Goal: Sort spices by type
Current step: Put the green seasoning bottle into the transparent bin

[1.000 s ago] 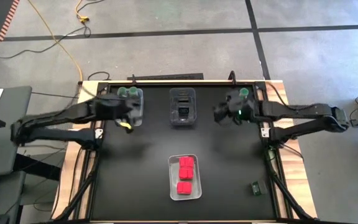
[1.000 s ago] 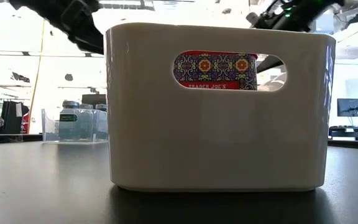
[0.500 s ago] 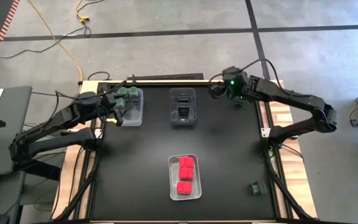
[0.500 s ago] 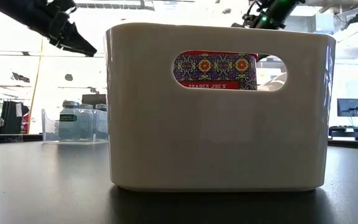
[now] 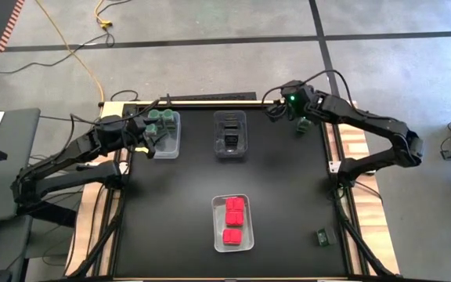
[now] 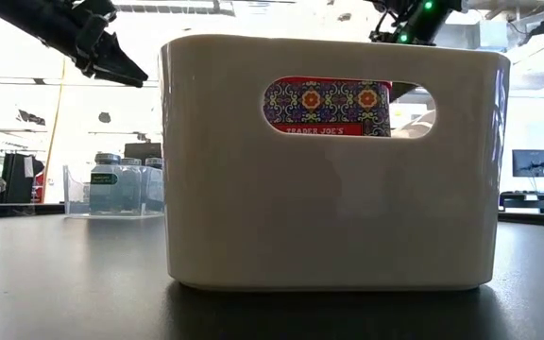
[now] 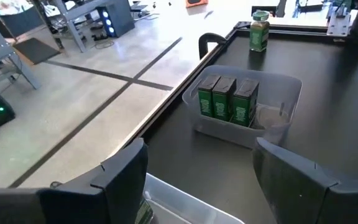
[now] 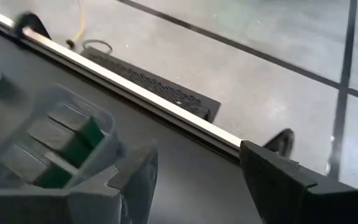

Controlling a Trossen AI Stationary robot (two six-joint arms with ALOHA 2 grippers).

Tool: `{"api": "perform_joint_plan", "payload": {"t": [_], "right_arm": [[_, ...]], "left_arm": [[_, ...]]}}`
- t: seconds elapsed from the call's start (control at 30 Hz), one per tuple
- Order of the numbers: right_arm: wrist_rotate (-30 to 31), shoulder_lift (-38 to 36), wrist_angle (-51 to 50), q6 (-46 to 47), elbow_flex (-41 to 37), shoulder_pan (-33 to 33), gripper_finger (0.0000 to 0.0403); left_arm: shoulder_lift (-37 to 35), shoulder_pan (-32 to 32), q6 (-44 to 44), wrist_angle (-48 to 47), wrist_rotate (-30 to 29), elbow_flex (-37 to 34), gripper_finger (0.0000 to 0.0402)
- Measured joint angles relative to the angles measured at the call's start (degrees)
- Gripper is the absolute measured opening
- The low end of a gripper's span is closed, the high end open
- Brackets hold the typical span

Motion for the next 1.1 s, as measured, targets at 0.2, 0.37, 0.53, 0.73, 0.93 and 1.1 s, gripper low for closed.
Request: {"api": "perform_joint_plan", "payload": {"t": [0.2,0.37,0.53,0.73,0.93,1.1], "right_arm": [[-1.9,0.0,-3.4,-0.8,0.0,-1.5,0.0256],[-3.3,0.0,-5.3,-0.8,0.0,-3.1,0.0256],[-6.1,0.0,-7.2,-0.8,0.0,-4.7,0.0270],[-6.1,0.0,-7.3,-0.8,0.0,-5.1,0.0325],[-6.1,0.0,-7.6,-0.6,0.0,-4.9,0.0354],[-6.1,0.0,-7.9,-0.8,0.0,-4.7,0.0356]], "left_arm": [[0.0,0.0,-3.3,0.0,0.0,0.0,0.0275],[0.0,0.0,-6.3,0.0,0.0,0.0,0.0275],[0.0,0.0,-5.7,0.0,0.0,0.0,0.0275],[0.0,0.0,-4.6,0.0,0.0,0.0,0.0275],[0.0,0.0,-5.1,-1.5,0.0,0.0,0.0275],[0.0,0.0,-6.1,-1.8,0.0,0.0,0.0275]]}}
